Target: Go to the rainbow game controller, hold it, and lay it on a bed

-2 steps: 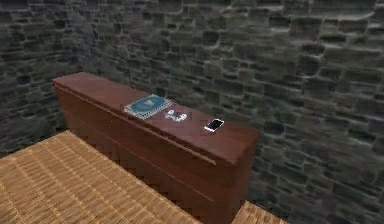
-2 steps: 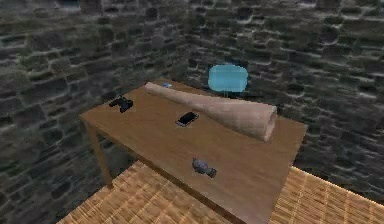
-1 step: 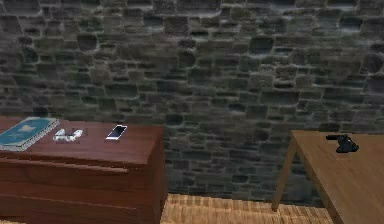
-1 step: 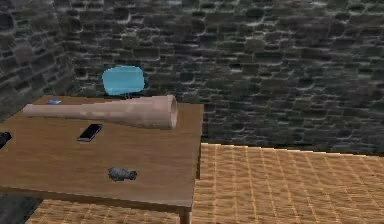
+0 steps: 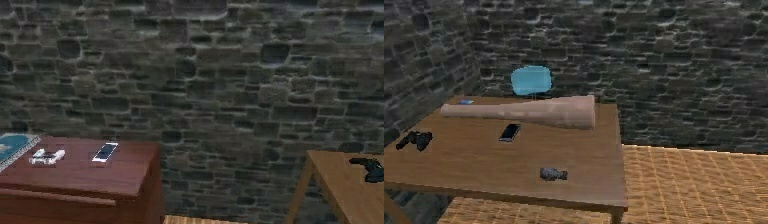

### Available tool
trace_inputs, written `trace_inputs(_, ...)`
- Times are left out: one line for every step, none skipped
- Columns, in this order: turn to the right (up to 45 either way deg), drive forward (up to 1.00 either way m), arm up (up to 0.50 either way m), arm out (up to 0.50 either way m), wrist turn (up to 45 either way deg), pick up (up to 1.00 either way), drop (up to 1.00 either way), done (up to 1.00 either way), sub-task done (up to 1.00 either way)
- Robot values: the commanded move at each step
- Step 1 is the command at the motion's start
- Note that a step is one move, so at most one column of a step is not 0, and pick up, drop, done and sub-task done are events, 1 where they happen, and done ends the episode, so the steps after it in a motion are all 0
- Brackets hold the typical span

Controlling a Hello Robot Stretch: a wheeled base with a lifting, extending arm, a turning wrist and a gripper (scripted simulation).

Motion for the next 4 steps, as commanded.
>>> trace_inputs(18.0,0.0,0.0,0.0,0.0,0.0,0.0,0.0,0.0)
trace_inputs(0.0,0.45,0.0,0.0,0.0,0.0,0.0,0.0,0.0)
trace_inputs(-45.0,0.0,0.0,0.0,0.0,0.0,0.0,0.0,0.0)
trace_inputs(-45.0,0.0,0.0,0.0,0.0,0.0,0.0,0.0,0.0)
